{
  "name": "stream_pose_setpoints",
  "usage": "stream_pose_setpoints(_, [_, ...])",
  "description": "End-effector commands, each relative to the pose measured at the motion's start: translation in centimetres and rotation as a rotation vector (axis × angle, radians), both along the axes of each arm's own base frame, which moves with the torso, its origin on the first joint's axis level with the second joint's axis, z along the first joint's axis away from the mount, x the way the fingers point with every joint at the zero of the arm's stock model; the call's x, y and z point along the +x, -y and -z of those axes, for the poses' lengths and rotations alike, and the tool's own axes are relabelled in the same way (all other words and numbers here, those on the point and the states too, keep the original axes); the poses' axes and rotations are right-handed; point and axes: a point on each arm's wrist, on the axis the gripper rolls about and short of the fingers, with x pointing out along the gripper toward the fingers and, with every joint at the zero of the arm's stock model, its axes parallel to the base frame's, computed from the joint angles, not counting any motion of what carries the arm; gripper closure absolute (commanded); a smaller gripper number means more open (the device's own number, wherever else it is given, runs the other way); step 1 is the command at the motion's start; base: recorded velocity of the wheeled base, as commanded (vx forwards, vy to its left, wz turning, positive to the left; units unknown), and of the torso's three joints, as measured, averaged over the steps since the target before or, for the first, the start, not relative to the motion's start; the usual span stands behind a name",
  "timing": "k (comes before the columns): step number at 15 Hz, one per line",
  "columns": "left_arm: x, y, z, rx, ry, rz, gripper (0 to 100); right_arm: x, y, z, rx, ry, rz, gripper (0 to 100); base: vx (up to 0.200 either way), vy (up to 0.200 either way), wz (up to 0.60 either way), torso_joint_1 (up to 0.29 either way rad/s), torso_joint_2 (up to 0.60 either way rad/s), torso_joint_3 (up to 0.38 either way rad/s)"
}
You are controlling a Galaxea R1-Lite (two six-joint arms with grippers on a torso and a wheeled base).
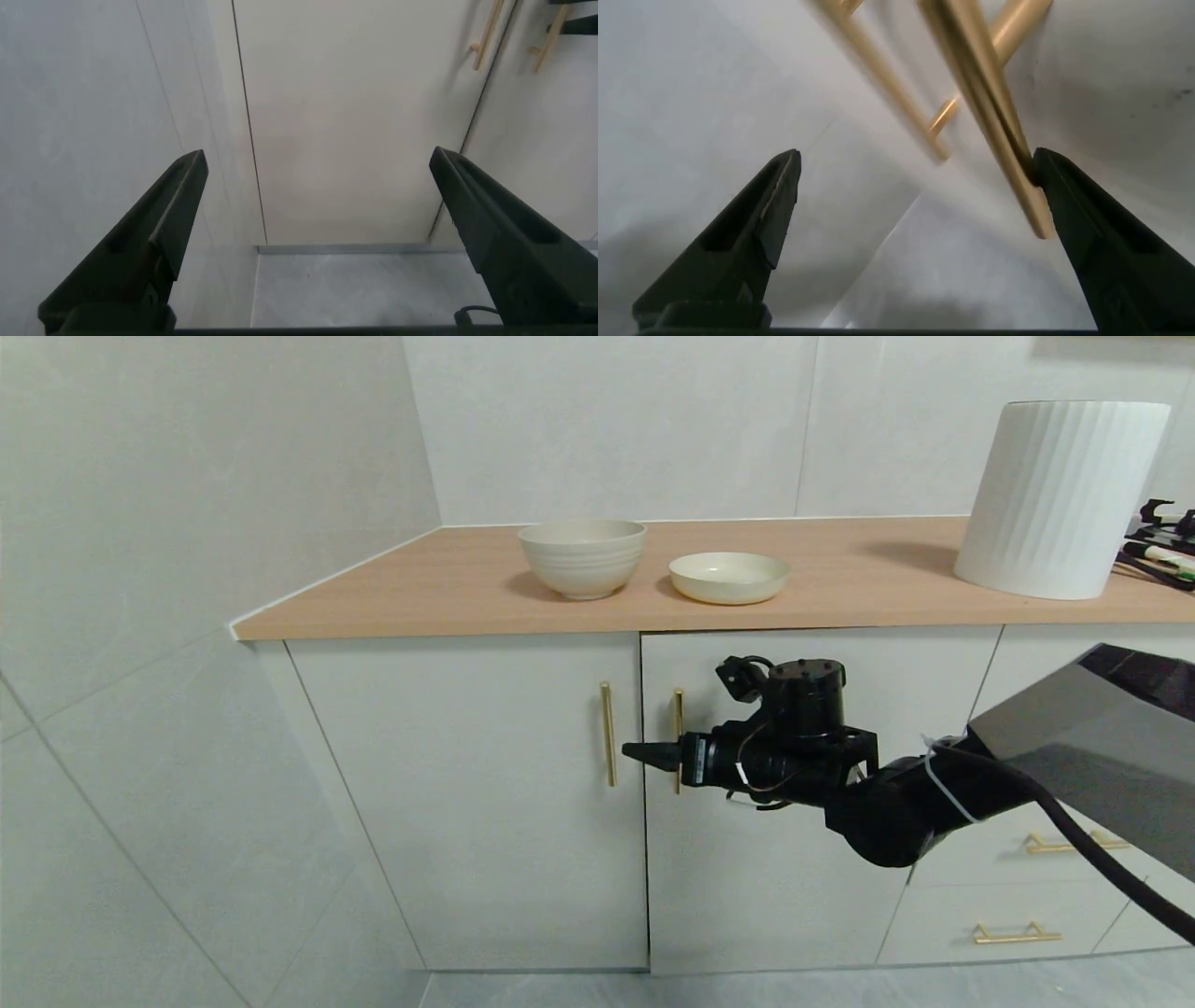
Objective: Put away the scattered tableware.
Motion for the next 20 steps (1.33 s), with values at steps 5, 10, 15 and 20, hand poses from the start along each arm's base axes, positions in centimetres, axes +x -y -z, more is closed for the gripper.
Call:
stream_pose_setpoints(5, [0.0,0.0,0.0,0.0,0.0,-0.001,0,-3.0,1.6,-2.3,0.028,-0.011,-0.107,0,0.0,0.0,0.0,0.0,0.0,0.0])
stream_pose_setpoints(10, [0.0,0.0,0.0,0.0,0.0,0.001,0,-7.9,4.2,-3.9,0.028,-0.035,-0.181,0,0.0,0.0,0.0,0.0,0.0,0.0])
stream_pose_setpoints(15, [0.0,0.0,0.0,0.0,0.0,-0.001,0,-14.6,8.6,-5.1,0.047,-0.058,-0.294,0,0.0,0.0,0.0,0.0,0.0,0.0])
stream_pose_setpoints(20, [0.0,0.0,0.0,0.0,0.0,-0.001,0,-15.7,9.3,-4.2,0.03,-0.083,-0.294,0,0.0,0.0,0.0,0.0,0.0,0.0])
